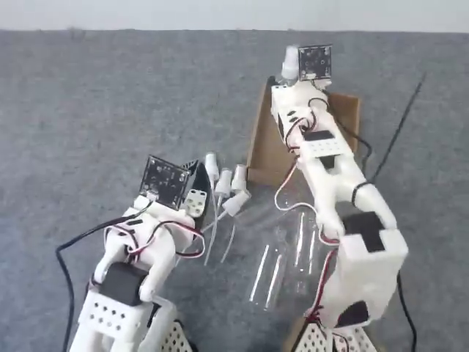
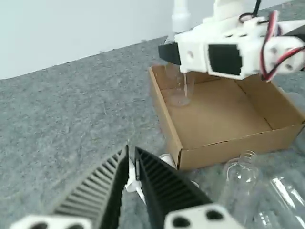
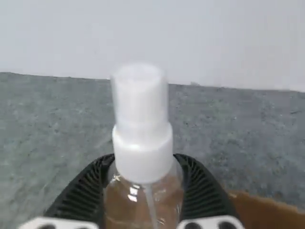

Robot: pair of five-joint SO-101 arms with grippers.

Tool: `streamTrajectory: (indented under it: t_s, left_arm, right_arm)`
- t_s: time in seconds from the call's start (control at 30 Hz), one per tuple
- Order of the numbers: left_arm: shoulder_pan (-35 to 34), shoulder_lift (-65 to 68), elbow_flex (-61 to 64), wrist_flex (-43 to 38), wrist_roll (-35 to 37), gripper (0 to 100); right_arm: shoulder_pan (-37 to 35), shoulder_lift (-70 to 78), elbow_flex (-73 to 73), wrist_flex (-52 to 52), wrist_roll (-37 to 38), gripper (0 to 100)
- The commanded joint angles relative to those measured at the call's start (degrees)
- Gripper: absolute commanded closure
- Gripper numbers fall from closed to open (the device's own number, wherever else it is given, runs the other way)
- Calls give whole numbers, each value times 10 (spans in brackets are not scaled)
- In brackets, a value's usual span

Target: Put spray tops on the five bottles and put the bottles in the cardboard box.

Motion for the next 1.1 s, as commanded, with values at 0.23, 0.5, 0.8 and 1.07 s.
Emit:
streamTrajectory:
  t_s: [0.23, 0.5, 0.8, 1.07]
  left_arm:
    - [-2, 5, -5, -13, -3, 988]
    - [-2, 5, -5, -13, -3, 988]
    - [-2, 5, -5, -13, -3, 988]
    - [-2, 5, -5, -14, -4, 988]
  right_arm:
    - [1, 50, -59, -75, -2, 993]
    - [0, 52, -56, -70, -1, 991]
    - [0, 52, -56, -69, -1, 927]
    - [-9, 52, -55, -69, 52, 817]
